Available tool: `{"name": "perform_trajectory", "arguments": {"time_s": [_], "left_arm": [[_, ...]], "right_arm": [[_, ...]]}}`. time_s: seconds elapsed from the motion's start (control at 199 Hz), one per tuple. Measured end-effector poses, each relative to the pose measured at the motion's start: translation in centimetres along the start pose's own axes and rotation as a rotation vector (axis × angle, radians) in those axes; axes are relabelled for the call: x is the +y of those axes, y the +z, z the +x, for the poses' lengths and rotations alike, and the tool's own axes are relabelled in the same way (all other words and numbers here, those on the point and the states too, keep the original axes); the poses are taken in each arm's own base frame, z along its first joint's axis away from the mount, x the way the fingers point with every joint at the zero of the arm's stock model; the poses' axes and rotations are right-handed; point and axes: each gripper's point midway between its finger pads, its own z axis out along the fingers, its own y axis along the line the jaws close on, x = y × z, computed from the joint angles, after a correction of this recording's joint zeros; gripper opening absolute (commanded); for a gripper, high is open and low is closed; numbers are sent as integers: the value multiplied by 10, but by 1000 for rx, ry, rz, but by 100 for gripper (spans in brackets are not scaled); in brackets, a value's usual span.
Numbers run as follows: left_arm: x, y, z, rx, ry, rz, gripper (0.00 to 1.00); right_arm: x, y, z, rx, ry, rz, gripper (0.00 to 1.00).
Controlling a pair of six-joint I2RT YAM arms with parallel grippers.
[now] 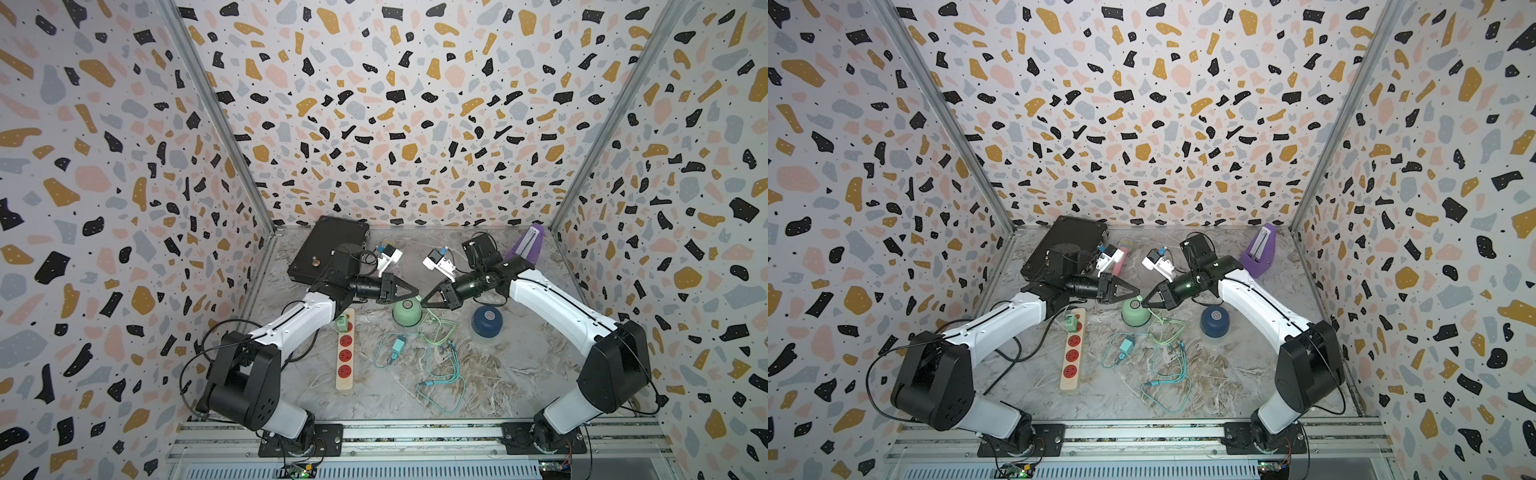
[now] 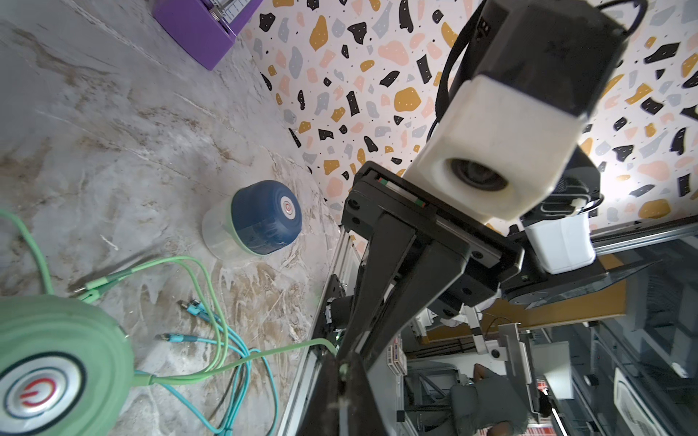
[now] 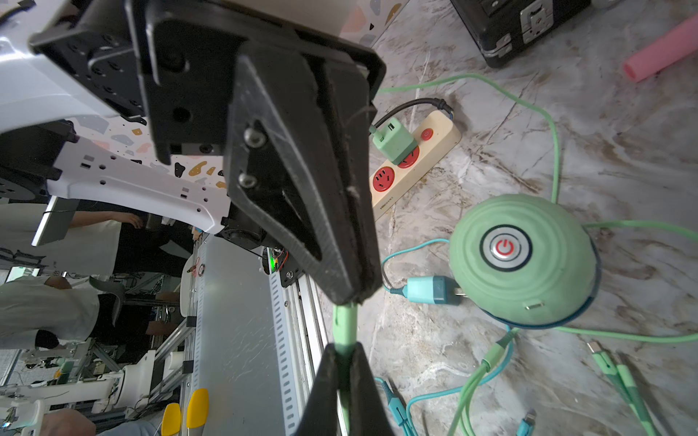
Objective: Charge the cordless meat grinders
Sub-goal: Pick up the charging cable from the center of the board, then adjust the cordless meat grinder at the center of the board.
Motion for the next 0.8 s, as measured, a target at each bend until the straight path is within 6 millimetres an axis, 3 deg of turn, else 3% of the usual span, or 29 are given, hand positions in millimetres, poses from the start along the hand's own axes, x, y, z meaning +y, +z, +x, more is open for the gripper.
{"name": "perform_trajectory", "arguments": {"time_s": [0.181, 0.416, 0.667, 0.802], "left_arm": [[3, -17, -2, -13, 12, -92, 45], [12, -34, -7, 11, 79, -272, 53], [61, -43, 9, 163, 111, -542, 69], [79, -35, 18, 249, 159, -646, 74]], "right_arm": [[-12, 3, 16, 56, 67, 41, 0], [-25, 0, 34, 121, 88, 125, 0], [-44, -7, 51, 185, 96, 209, 0], [-54, -10, 57, 210, 102, 241, 0]]}}
